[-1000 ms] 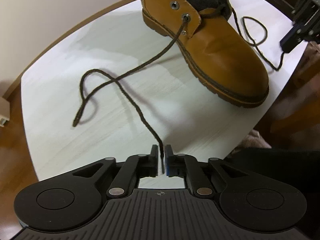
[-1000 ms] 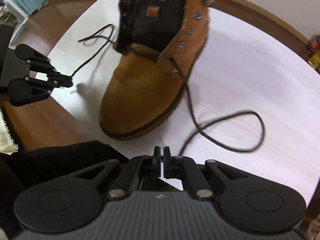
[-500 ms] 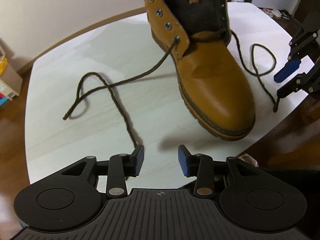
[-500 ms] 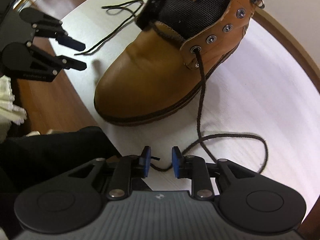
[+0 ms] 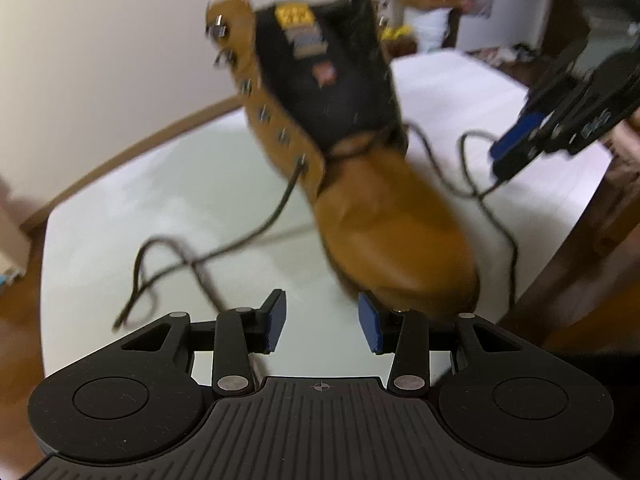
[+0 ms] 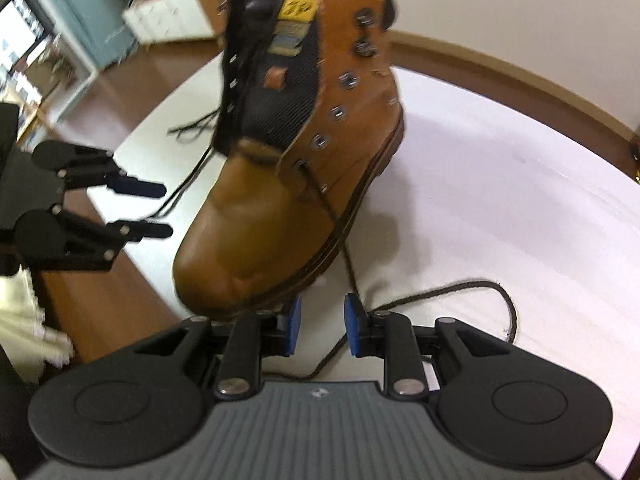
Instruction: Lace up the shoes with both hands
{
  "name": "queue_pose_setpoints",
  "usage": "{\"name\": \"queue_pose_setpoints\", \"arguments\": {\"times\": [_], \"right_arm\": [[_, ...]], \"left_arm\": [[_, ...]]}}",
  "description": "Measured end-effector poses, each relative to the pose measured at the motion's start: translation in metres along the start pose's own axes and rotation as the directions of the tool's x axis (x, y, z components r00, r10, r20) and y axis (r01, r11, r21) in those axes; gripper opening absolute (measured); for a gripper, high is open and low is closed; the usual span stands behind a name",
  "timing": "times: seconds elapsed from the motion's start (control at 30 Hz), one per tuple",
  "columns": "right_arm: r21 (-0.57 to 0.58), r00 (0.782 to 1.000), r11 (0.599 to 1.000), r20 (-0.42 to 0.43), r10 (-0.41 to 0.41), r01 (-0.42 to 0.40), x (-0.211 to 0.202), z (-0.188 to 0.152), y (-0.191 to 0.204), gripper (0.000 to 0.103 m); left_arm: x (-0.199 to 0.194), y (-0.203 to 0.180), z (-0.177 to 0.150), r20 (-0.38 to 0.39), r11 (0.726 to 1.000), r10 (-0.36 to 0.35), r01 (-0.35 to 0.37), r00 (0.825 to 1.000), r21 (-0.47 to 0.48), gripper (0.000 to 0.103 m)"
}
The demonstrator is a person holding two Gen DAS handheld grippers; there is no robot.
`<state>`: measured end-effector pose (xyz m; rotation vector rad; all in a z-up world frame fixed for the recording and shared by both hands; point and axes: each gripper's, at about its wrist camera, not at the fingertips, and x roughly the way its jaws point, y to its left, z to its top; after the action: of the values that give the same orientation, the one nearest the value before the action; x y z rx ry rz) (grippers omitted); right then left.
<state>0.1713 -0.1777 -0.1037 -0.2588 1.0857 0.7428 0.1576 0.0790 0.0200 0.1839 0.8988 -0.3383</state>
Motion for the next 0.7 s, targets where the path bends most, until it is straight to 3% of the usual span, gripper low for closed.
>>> {"name": "queue_pose_setpoints", "arguments": {"times": [0.17, 0.33, 0.43, 0.53, 0.6, 0.7], "right_arm": [[-0.002, 0.993, 0.999, 0.111, 0.049, -0.049, 0.012, -0.020, -0.007, 0.026], [-0.011, 0.977, 1.000, 0.210, 0.024, -0.023, 0.020, -0.044, -0.008, 0.026], [0.020, 0.954, 1.000, 0.301, 0.002, -0.009, 0.021, -0.061, -0.012, 0.026], [0.060, 0.915, 0.998, 0.404, -0.016, -0.009, 0.018, -0.082, -0.013, 0.026], [0.087, 0.892, 0.996, 0.450, -0.038, -0.002, 0.014, -0.098, -0.008, 0.026], [0.109, 0.869, 0.994, 0.491, -0.063, 0.010, 0.005, -0.116, 0.003, 0.027]], "left_arm": [[0.003, 0.003, -0.002, 0.104, 0.997, -0.034, 0.027, 0.994, 0.066, 0.044], [-0.007, -0.007, -0.016, 0.242, 0.983, -0.066, 0.022, 0.968, 0.181, 0.044], [-0.022, -0.026, -0.032, 0.309, 0.959, -0.132, 0.042, 0.942, 0.280, 0.043], [-0.035, -0.053, -0.049, 0.349, 0.934, -0.178, 0.046, 0.920, 0.355, 0.042], [-0.040, -0.077, -0.062, 0.348, 0.919, -0.205, 0.058, 0.915, 0.389, 0.043], [-0.033, -0.103, -0.074, 0.327, 0.905, -0.199, 0.045, 0.924, 0.423, 0.043]]}}
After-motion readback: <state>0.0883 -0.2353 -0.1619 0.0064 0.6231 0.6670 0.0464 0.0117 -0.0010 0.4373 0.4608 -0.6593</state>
